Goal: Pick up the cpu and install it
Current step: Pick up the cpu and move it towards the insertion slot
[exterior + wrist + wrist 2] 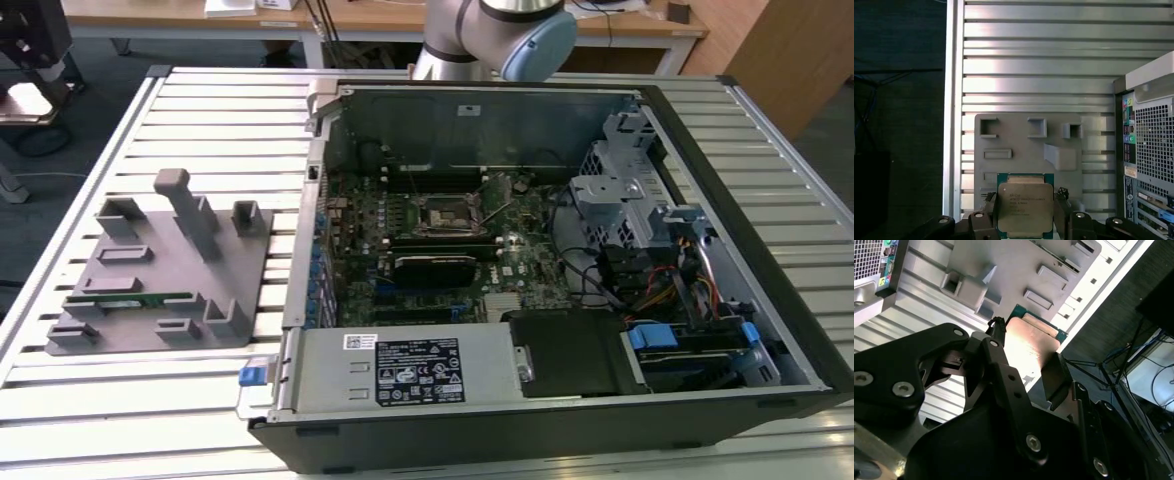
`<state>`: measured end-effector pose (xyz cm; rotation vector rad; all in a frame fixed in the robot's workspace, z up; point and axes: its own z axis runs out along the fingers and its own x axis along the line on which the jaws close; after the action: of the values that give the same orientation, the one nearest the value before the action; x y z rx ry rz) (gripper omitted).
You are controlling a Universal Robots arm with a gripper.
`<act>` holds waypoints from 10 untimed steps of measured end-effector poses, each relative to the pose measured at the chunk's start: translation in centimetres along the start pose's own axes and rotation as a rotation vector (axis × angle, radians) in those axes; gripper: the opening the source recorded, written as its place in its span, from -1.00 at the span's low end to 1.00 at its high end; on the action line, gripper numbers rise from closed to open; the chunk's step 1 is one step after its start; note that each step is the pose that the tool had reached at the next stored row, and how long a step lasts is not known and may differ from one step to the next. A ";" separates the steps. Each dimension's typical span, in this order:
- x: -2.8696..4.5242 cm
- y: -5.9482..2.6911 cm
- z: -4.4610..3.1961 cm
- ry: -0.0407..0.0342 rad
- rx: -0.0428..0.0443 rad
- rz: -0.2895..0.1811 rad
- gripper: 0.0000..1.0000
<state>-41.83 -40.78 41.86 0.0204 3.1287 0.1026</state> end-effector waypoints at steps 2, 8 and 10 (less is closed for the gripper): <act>-0.37 0.00 0.00 0.0001 0.0001 0.000 0.07; -1.49 0.02 0.02 0.0000 -0.0001 0.000 0.07; -1.85 0.02 0.02 0.0001 0.0000 0.000 0.07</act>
<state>-39.98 -40.78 41.87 0.0203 3.1288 0.1026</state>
